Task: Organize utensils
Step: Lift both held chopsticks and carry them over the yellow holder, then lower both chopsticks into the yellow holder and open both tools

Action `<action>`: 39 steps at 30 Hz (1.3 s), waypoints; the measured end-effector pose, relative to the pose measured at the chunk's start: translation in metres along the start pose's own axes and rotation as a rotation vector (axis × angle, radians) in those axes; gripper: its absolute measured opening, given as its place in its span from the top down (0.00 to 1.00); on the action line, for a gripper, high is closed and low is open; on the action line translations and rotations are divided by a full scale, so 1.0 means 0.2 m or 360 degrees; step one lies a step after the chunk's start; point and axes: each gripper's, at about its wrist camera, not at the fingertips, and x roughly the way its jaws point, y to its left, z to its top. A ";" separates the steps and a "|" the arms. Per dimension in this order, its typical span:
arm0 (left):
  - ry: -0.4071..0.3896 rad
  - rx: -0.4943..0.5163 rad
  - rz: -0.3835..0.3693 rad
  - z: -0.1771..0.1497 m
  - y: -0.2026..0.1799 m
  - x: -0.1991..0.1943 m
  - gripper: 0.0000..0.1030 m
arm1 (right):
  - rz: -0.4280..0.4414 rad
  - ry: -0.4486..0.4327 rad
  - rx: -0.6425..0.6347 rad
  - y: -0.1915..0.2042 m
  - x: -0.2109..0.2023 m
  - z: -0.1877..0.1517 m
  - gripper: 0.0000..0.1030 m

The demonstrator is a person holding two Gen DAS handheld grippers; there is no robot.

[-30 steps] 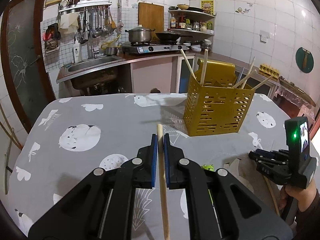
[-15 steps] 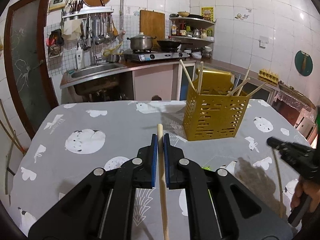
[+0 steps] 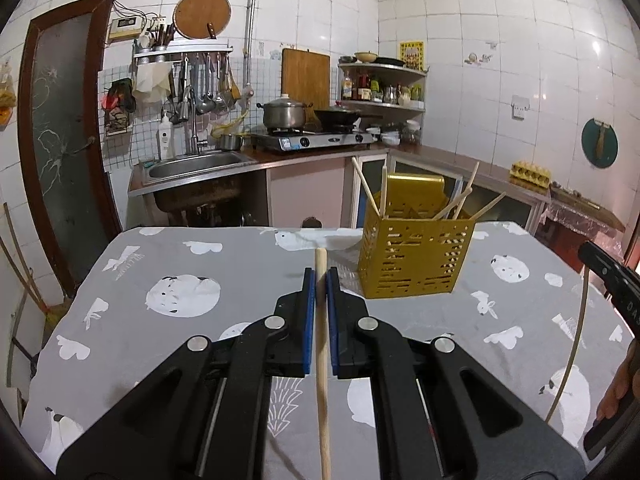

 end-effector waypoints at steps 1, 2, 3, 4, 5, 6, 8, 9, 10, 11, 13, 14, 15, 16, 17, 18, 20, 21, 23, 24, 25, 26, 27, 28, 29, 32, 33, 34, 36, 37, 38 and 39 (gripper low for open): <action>-0.0007 -0.0002 -0.0002 0.01 0.00 -0.01 0.95 | -0.0003 -0.0017 -0.0002 0.00 -0.02 0.00 0.95; -0.0016 -0.0007 -0.0006 0.01 0.00 -0.03 0.95 | -0.0002 -0.0033 0.0002 0.00 -0.03 0.01 0.95; -0.0022 -0.0008 -0.0009 0.02 0.00 -0.04 0.95 | 0.0003 -0.0048 0.0013 0.00 -0.05 0.02 0.95; -0.0031 -0.0010 -0.0012 0.02 0.00 -0.05 0.95 | 0.0004 -0.0058 0.0018 0.00 -0.06 0.02 0.95; -0.0043 -0.0014 -0.0016 0.03 0.00 -0.06 0.95 | 0.0006 -0.0070 0.0022 -0.01 -0.07 0.03 0.95; -0.0049 -0.0015 -0.0018 0.04 0.00 -0.07 0.95 | 0.0008 -0.0083 0.0023 0.00 -0.08 0.04 0.95; -0.0062 -0.0017 -0.0024 0.05 -0.01 -0.07 0.95 | 0.0005 -0.0110 0.0012 0.00 -0.10 0.06 0.95; -0.0071 -0.0016 -0.0025 0.06 -0.01 -0.08 0.95 | 0.0002 -0.0123 0.0003 0.01 -0.10 0.07 0.95; -0.0074 -0.0015 -0.0026 0.07 -0.01 -0.07 0.95 | 0.0001 -0.0129 0.0000 0.01 -0.10 0.08 0.95; -0.0081 -0.0019 -0.0028 0.08 -0.01 -0.07 0.95 | 0.0002 -0.0133 -0.0001 0.01 -0.10 0.08 0.95; -0.0089 -0.0029 -0.0034 0.10 -0.02 -0.06 0.95 | -0.0002 -0.0144 0.0001 0.01 -0.09 0.10 0.95; -0.0093 -0.0034 -0.0039 0.12 -0.02 -0.06 0.95 | -0.0005 -0.0149 0.0002 0.01 -0.08 0.12 0.95; -0.0096 -0.0039 -0.0044 0.13 -0.02 -0.06 0.95 | -0.0006 -0.0156 0.0004 0.00 -0.08 0.13 0.95; -0.0098 -0.0045 -0.0050 0.14 -0.02 -0.05 0.95 | -0.0008 -0.0162 0.0003 0.00 -0.07 0.14 0.95; -0.0099 -0.0053 -0.0063 0.16 -0.02 -0.04 0.95 | -0.0012 -0.0169 0.0002 0.00 -0.07 0.15 0.95; -0.0104 -0.0055 -0.0073 0.17 -0.02 -0.04 0.95 | -0.0014 -0.0174 0.0003 0.00 -0.06 0.17 0.95; -0.0123 -0.0049 -0.0082 0.21 -0.05 -0.04 0.95 | -0.0016 -0.0183 0.0003 -0.01 -0.05 0.20 0.95; -0.0128 -0.0048 -0.0088 0.22 -0.05 -0.04 0.96 | -0.0016 -0.0188 0.0003 -0.01 -0.05 0.22 0.95; -0.0139 -0.0052 -0.0123 0.26 -0.07 -0.04 0.95 | -0.0017 -0.0203 0.0010 -0.01 -0.04 0.26 0.95; -0.0147 -0.0052 -0.0132 0.28 -0.08 -0.04 0.95 | -0.0016 -0.0210 0.0011 -0.02 -0.04 0.28 0.95; -0.0156 -0.0049 -0.0140 0.30 -0.09 -0.04 0.95 | -0.0017 -0.0216 0.0010 -0.02 -0.03 0.30 0.95; -0.0171 -0.0043 -0.0147 0.33 -0.10 -0.04 0.95 | -0.0017 -0.0225 0.0007 -0.01 -0.02 0.32 0.95; -0.0182 -0.0042 -0.0153 0.35 -0.12 -0.04 0.95 | -0.0020 -0.0242 0.0002 -0.01 -0.02 0.36 0.95; -0.0194 -0.0041 -0.0160 0.38 -0.13 -0.04 0.95 | -0.0023 -0.0251 -0.0002 -0.01 -0.01 0.38 0.95; -0.0213 -0.0040 -0.0169 0.41 -0.14 -0.03 0.95 | -0.0022 -0.0265 -0.0005 -0.01 0.00 0.41 0.95; -0.0264 -0.0025 -0.0182 0.51 -0.19 -0.02 0.96 | -0.0021 -0.0311 -0.0010 0.00 0.03 0.51 0.95; -0.0281 -0.0016 -0.0182 0.53 -0.21 -0.02 0.95 | -0.0020 -0.0332 -0.0007 0.00 0.05 0.54 0.95; -0.0304 -0.0004 -0.0180 0.57 -0.23 -0.01 0.95 | -0.0018 -0.0343 -0.0003 0.01 0.07 0.57 0.95; -0.0333 0.0007 -0.0190 0.64 -0.27 0.01 0.96 | -0.0012 -0.0363 0.0005 0.01 0.10 0.63 0.95; -0.0351 0.0015 -0.0191 0.69 -0.29 0.02 0.96 | -0.0014 -0.0378 0.0007 0.02 0.12 0.67 0.95; -0.0376 0.0022 -0.0185 0.73 -0.31 0.04 0.95 | -0.0016 -0.0392 0.0008 0.02 0.14 0.70 0.95; -0.0393 0.0027 -0.0183 0.76 -0.32 0.05 0.95 | -0.0020 -0.0402 0.0008 0.02 0.16 0.72 0.95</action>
